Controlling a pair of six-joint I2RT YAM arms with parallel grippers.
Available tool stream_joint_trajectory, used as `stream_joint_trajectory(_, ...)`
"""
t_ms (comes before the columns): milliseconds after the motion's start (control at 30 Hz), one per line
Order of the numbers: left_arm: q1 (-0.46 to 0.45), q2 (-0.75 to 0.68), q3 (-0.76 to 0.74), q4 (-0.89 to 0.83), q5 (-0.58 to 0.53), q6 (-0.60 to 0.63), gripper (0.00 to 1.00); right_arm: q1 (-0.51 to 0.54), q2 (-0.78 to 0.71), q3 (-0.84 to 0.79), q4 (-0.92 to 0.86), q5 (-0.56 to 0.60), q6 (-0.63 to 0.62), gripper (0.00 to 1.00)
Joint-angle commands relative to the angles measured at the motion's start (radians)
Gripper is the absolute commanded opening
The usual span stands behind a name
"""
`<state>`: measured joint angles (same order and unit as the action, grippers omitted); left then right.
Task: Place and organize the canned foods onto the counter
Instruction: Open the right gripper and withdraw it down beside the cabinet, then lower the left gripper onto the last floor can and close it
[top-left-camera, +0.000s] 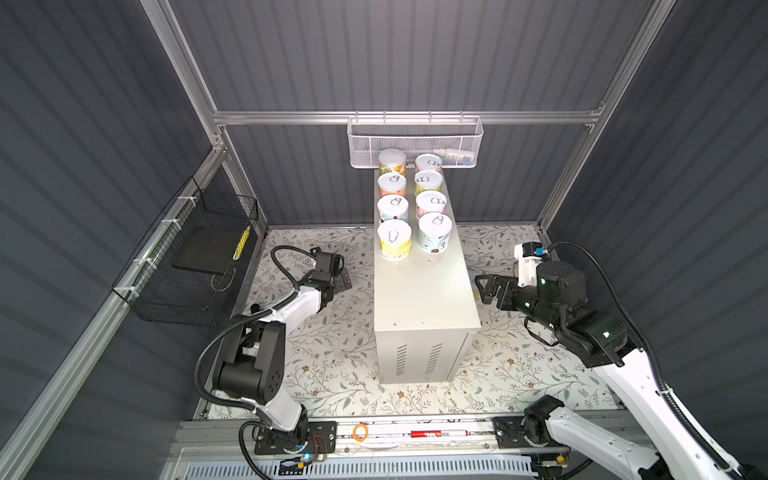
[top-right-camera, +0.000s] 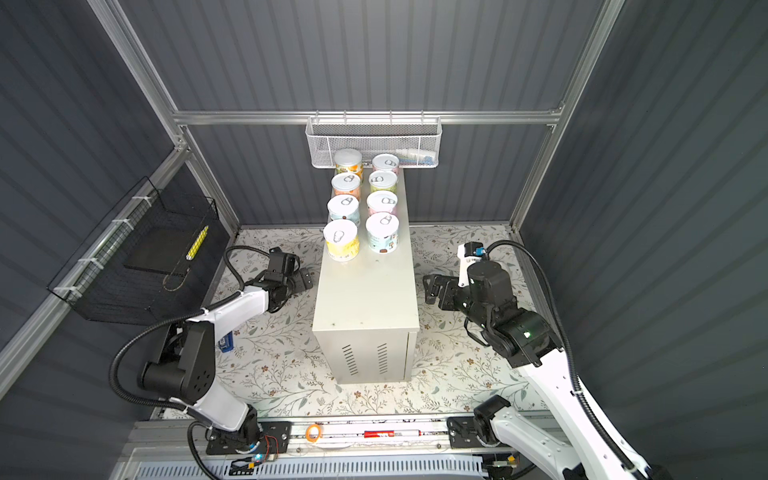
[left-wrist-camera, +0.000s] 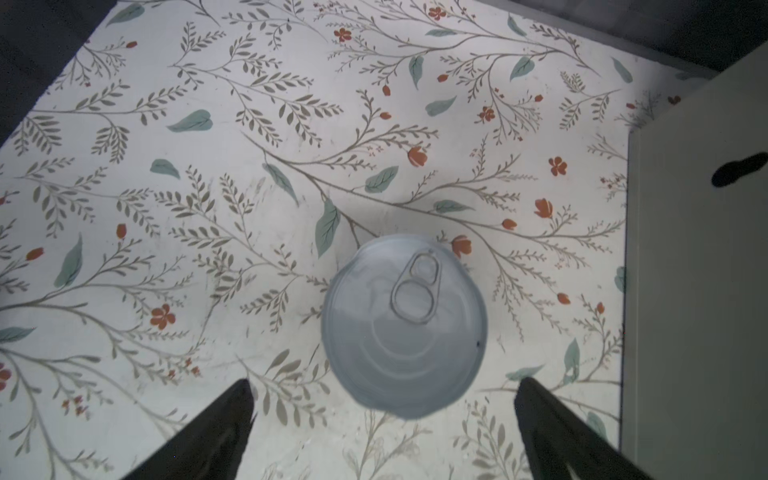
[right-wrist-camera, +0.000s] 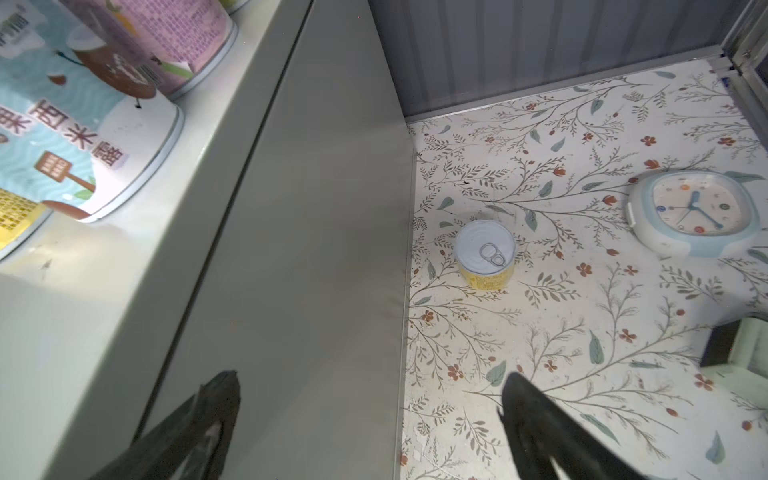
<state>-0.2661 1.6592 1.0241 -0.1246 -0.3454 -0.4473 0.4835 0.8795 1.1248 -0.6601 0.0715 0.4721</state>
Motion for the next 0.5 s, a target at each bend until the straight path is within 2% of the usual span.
stream_joint_trajectory(0, 0.011, 0.059, 0.077, 0.045, -0.021, 0.022, 0.99, -0.008, -0.014, -0.005, 0.015, -0.019, 0.002, 0.99)
stream_joint_trajectory(233, 0.025, 0.176, 0.153, 0.037, -0.022, -0.001, 0.99, -0.012, -0.026, -0.019, 0.021, -0.031, 0.009, 0.99)
stream_joint_trajectory(467, 0.03, 0.233, 0.12, 0.066, -0.016, -0.027, 0.97, -0.014, -0.025, -0.038, 0.033, -0.042, 0.012, 0.99)
